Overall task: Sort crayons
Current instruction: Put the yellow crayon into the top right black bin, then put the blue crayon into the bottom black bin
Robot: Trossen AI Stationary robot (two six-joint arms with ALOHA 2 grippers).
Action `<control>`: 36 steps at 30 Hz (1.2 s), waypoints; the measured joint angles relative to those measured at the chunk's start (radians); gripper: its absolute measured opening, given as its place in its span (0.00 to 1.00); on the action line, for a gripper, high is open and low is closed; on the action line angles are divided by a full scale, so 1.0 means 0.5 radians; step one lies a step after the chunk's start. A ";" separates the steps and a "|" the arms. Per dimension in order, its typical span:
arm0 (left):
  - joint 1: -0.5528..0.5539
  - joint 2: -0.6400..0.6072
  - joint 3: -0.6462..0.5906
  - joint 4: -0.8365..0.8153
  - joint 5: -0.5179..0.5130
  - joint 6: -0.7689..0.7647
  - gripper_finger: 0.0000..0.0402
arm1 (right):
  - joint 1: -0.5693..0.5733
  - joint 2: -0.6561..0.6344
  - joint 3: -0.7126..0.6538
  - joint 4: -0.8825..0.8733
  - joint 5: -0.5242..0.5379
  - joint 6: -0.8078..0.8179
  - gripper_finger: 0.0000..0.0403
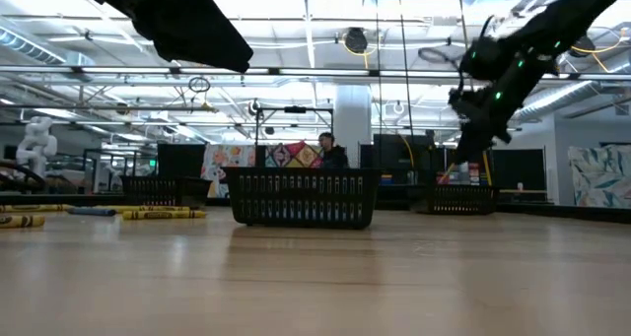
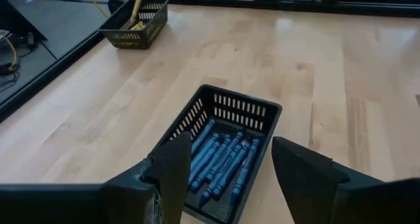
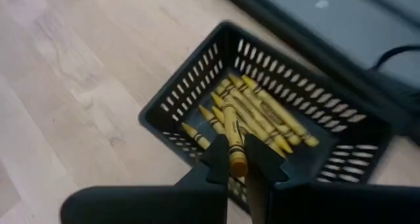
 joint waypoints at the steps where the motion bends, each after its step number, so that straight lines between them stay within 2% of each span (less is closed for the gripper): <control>1: 0.000 0.000 0.000 0.000 0.000 0.000 0.54 | -0.042 0.075 0.009 0.037 -0.075 -0.017 0.01; 5: -0.001 0.000 0.000 -0.001 0.000 -0.010 0.54 | -0.148 0.313 0.093 0.126 -0.319 -0.051 0.01; 10: -0.003 0.000 0.000 -0.001 0.000 -0.011 0.54 | -0.195 0.431 0.207 0.059 -0.340 -0.111 0.08; 15: -0.003 0.000 0.000 -0.001 0.001 -0.012 0.54 | -0.237 0.401 0.281 -0.088 -0.288 -0.184 0.24; 18: -0.003 0.000 0.000 -0.002 0.000 -0.012 0.54 | -0.248 0.339 0.335 -0.172 -0.104 -0.207 0.32; 20: -0.003 0.000 0.000 -0.001 0.000 -0.012 0.54 | -0.248 0.264 0.356 -0.210 -0.045 -0.209 0.35; 23: -0.003 0.000 0.000 -0.002 0.000 -0.012 0.54 | -0.211 0.105 0.363 -0.194 -0.101 -0.191 0.37; 26: -0.002 0.000 0.000 -0.002 0.000 -0.013 0.54 | -0.077 -0.058 0.346 -0.153 -0.190 -0.105 0.36; 30: -0.002 0.000 0.000 -0.001 -0.007 -0.045 0.54 | 0.254 -0.272 0.211 0.005 -0.275 0.065 0.33; 32: -0.002 0.000 0.000 -0.001 -0.030 -0.084 0.54 | 0.459 -0.356 0.079 0.202 -0.273 0.182 0.31; 36: -0.002 0.000 0.000 -0.025 -0.028 -0.183 0.54 | 0.877 -0.443 -0.260 0.831 -0.267 0.418 0.29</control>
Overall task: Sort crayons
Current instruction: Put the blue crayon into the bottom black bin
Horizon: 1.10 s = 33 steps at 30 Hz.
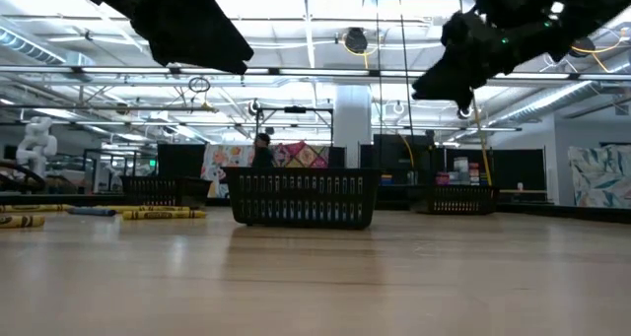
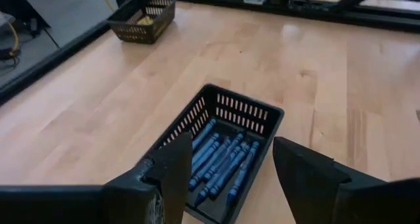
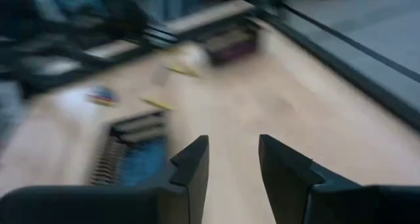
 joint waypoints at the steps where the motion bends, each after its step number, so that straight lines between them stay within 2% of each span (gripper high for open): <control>1: 0.000 0.000 0.000 -0.025 0.022 -0.032 0.54 | 0.094 0.000 -0.088 0.187 0.006 0.044 0.29; 5: 0.000 0.000 0.000 -0.128 0.092 -0.116 0.54 | 0.452 0.058 -0.392 0.863 0.143 0.087 0.27; 8: 0.000 0.000 0.000 -0.154 0.095 -0.144 0.54 | 0.683 0.123 -0.530 1.149 0.167 -0.053 0.26; 10: 0.002 0.000 0.000 -0.151 0.093 -0.133 0.54 | 0.820 0.169 -0.567 1.214 0.190 -0.123 0.26; 14: 0.043 0.000 0.000 -0.083 0.006 -0.072 0.54 | 1.018 0.285 -0.570 1.233 0.397 -0.153 0.26; 17: 0.103 0.000 0.000 0.017 -0.049 0.009 0.54 | 1.102 0.365 -0.570 1.281 0.545 -0.159 0.26; 20: 0.138 -0.002 0.000 0.024 0.014 0.011 0.54 | 1.136 0.427 -0.570 1.349 0.630 -0.161 0.26; 23: 0.111 -0.041 0.037 -0.245 0.192 -0.104 0.54 | 1.145 0.448 -0.570 1.378 0.632 -0.161 0.26; 28: 0.021 -0.063 0.150 -1.055 0.502 -0.661 0.53 | 1.146 0.450 -0.569 1.392 0.631 -0.169 0.26; 31: -0.004 -0.064 0.102 -1.364 0.635 -0.917 0.53 | 1.146 0.450 -0.569 1.421 0.631 -0.192 0.26; 33: -0.002 -0.062 0.017 -1.452 0.653 -1.002 0.53 | 1.146 0.450 -0.569 1.433 0.631 -0.206 0.26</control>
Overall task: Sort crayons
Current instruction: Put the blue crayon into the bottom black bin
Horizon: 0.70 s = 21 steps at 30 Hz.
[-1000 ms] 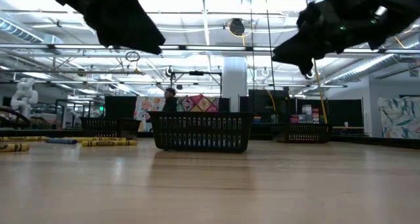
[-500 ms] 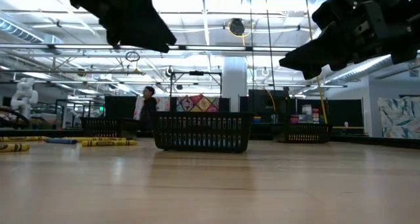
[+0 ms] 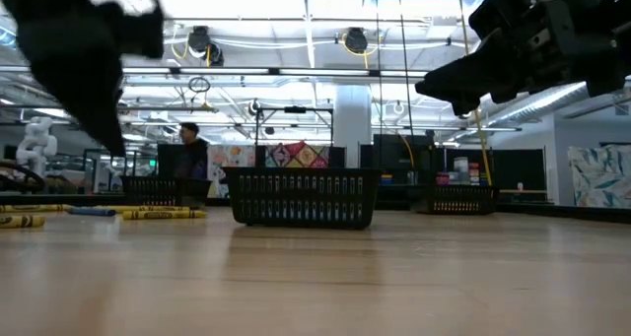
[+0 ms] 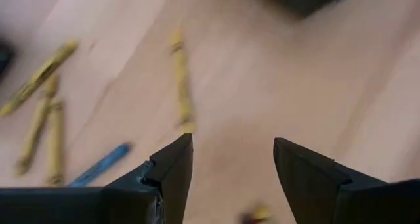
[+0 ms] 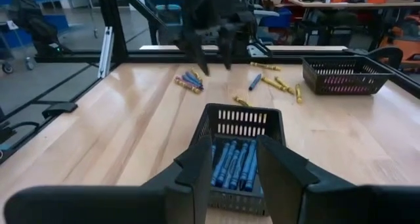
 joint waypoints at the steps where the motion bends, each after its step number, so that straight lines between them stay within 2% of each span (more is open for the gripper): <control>1: 0.001 0.000 -0.050 0.013 -0.017 -0.020 0.53 | 0.000 0.000 0.000 0.000 0.000 0.000 0.26; 11: 0.002 0.000 -0.607 0.858 -0.383 0.018 0.53 | -0.001 0.000 0.000 -0.008 0.000 0.000 0.26; 14: 0.002 0.000 -0.679 0.975 -0.467 0.016 0.53 | -0.001 0.000 0.000 -0.008 0.000 0.000 0.26; 21: -0.008 -0.026 -0.691 0.968 -0.677 0.064 0.53 | -0.001 0.000 0.000 -0.008 0.000 0.001 0.26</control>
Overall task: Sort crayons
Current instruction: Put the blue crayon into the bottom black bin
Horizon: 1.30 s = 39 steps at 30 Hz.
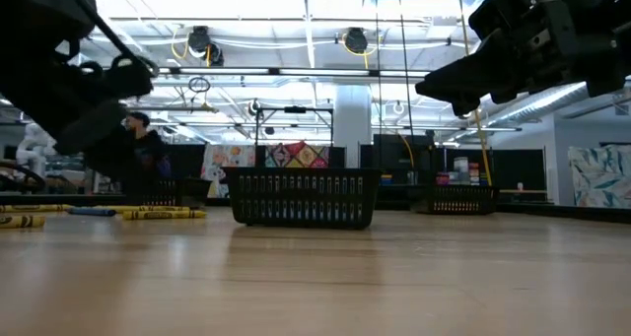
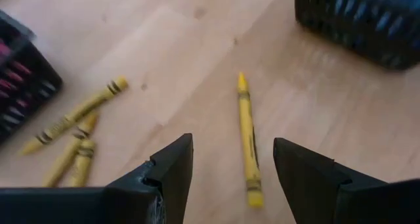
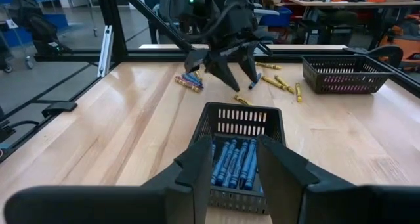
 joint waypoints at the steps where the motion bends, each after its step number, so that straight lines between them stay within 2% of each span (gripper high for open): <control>1: -0.005 -0.026 0.001 -0.005 -0.044 0.001 0.53 | 0.000 0.000 0.000 0.001 0.000 -0.001 0.26; 3: 0.011 -0.090 0.004 -0.066 -0.071 -0.076 0.53 | 0.000 0.000 0.000 0.006 0.001 -0.001 0.26; 6: 0.065 -0.200 0.004 -0.353 -0.067 -0.428 0.53 | 0.000 0.000 0.000 0.008 0.010 0.000 0.26; 11: 0.160 -0.301 0.003 -0.820 0.143 -1.031 0.53 | 0.000 0.000 0.000 0.016 0.013 0.000 0.26; 14: 0.205 -0.302 0.003 -0.935 0.243 -1.250 0.53 | 0.000 0.000 0.000 0.015 0.013 0.000 0.26; 17: 0.246 -0.303 -0.008 -0.947 0.249 -1.339 0.53 | 0.000 -0.001 0.000 0.015 0.013 0.000 0.26; 23: 0.309 -0.302 -0.042 -0.952 0.324 -1.219 0.53 | 0.000 -0.001 0.000 0.007 0.014 0.004 0.26; 26: 0.295 -0.302 -0.042 -0.942 0.415 -0.903 0.53 | 0.000 -0.001 0.000 0.007 0.014 0.022 0.26; 33: 0.213 -0.302 -0.042 -0.798 0.360 -0.090 0.53 | 0.000 -0.001 0.000 0.007 0.014 0.020 0.26; 36: 0.212 -0.302 -0.042 -0.779 0.359 -0.025 0.53 | 0.000 -0.001 0.000 0.007 0.014 0.021 0.26; 39: 0.212 -0.302 -0.034 -0.794 0.317 -0.160 0.53 | 0.000 -0.001 0.000 0.007 0.014 0.031 0.26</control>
